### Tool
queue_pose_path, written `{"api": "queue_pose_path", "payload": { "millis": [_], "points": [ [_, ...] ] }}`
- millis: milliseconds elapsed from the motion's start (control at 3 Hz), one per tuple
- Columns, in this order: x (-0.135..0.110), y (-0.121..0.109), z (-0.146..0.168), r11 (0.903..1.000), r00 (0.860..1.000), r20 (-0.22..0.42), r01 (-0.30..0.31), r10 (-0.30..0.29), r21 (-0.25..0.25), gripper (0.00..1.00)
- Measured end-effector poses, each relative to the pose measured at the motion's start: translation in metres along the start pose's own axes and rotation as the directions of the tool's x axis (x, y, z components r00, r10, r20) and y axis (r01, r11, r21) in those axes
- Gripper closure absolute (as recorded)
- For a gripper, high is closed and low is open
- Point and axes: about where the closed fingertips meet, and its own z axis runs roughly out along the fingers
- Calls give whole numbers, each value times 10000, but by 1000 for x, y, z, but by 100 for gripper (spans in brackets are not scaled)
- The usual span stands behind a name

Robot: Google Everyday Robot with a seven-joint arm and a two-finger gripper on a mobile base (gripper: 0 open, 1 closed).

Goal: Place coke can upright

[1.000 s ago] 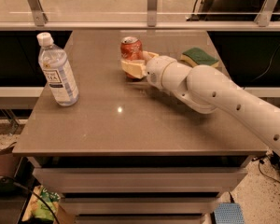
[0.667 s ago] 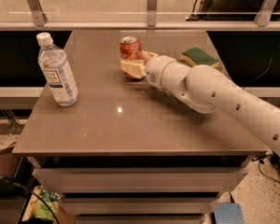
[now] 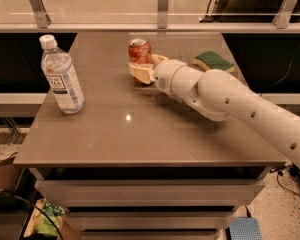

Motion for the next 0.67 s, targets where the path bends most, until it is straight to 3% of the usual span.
{"api": "queue_pose_path", "payload": {
  "millis": [333, 667],
  "points": [
    [0, 2, 1, 10000, 10000, 2, 3, -3, -30, 12],
    [-1, 3, 2, 10000, 10000, 4, 6, -6, -62, 0]
  ]
}}
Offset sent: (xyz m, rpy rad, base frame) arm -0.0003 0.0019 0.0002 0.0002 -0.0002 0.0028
